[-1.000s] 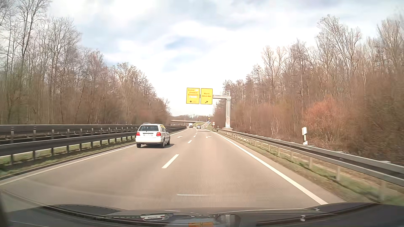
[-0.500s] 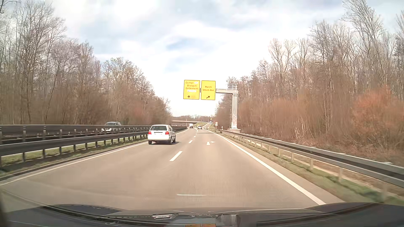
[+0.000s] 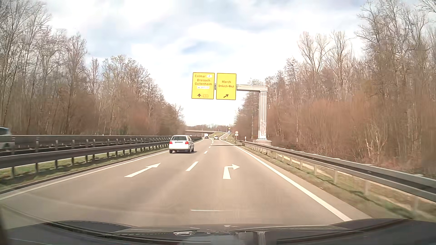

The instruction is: Follow the waypoints while adhering to traffic rules and regulations

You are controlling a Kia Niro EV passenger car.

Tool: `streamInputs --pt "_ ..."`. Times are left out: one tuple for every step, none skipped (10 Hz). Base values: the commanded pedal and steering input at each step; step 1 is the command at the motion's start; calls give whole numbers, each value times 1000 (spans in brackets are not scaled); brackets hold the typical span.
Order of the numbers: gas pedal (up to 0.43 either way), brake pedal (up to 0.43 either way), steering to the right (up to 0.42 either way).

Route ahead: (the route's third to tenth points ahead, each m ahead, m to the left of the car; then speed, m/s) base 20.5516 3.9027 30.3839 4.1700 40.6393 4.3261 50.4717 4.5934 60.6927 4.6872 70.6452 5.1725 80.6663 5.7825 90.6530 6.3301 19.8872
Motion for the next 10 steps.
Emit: streamInputs --pt "0 0 0" --pt "0 0 0" --pt "0 0 0" --pt "0 0 0" --pt "0 0 0" --pt "0 0 0" --pt "0 0 0" --pt "0 0 0" --pt "0 0 0" --pt "0 0 0"
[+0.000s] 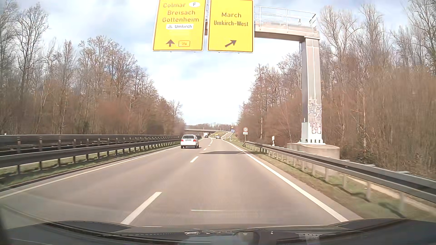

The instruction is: Follow the waypoints while adhering to traffic rules and regulations

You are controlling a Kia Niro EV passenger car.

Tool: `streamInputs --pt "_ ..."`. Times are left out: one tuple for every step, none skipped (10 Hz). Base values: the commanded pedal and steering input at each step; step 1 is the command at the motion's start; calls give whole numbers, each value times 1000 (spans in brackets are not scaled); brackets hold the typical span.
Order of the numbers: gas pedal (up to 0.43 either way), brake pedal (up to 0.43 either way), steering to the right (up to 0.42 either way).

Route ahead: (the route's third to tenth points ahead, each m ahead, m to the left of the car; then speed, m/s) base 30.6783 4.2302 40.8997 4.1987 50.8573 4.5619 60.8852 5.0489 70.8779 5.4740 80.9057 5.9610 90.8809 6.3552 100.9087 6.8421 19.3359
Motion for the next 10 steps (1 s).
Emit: streamInputs --pt "0 0 0" --pt "0 0 0" --pt "0 0 0" --pt "0 0 -1" --pt "0 0 0" --pt "0 0 0" --pt "0 0 0" --pt "0 0 0" --pt "0 0 0" --pt "0 0 -1"
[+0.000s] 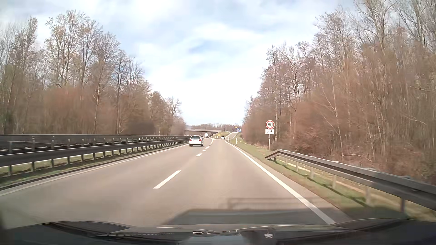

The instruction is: Follow the waypoints while adhering to traffic rules and regulations

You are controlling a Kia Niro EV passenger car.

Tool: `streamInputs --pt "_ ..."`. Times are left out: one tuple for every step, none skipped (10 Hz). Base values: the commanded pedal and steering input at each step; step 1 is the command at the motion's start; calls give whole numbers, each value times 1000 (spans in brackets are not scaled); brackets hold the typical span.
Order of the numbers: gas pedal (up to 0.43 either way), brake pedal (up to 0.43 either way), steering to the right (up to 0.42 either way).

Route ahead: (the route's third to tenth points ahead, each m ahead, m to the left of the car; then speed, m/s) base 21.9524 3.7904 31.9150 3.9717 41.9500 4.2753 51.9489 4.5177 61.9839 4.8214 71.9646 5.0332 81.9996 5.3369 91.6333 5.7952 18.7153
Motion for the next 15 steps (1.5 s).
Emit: streamInputs --pt "0 0 0" --pt "0 0 -1" --pt "0 0 -1" --pt "0 0 -1" --pt "0 0 -1" --pt "0 0 -1" --pt "0 0 -1" --pt "0 0 -1" --pt "0 0 -1" --pt "0 0 -1" --pt "0 0 -1" --pt "0 0 -1" --pt "0 0 -1" --pt "0 0 -1" --pt "0 0 -1"
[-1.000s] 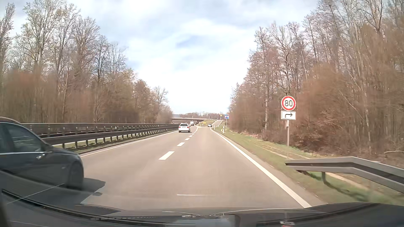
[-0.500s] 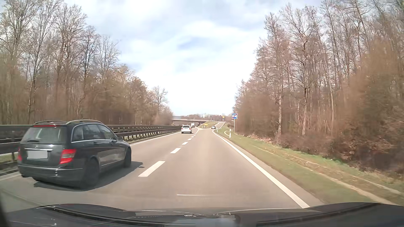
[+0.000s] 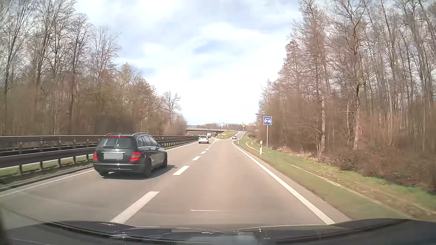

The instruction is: Follow the waypoints while adhering to traffic rules and regulations

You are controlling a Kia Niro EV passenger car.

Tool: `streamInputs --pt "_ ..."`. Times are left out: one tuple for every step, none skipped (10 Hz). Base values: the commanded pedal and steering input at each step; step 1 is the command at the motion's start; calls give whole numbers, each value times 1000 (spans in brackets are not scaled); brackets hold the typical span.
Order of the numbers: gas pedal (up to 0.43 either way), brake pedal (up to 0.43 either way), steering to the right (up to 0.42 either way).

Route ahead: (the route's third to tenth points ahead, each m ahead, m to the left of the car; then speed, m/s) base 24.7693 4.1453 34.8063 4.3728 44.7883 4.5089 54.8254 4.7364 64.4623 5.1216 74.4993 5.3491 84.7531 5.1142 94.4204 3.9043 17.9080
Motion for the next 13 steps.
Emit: streamInputs --pt "0 0 -1" --pt "0 0 -1" --pt "0 0 0" --pt "0 0 0" --pt "0 0 0" --pt "0 0 1" --pt "0 0 2" --pt "0 0 2" --pt "0 0 2" --pt "0 0 2" --pt "0 0 2" --pt "0 0 2" --pt "0 0 3"
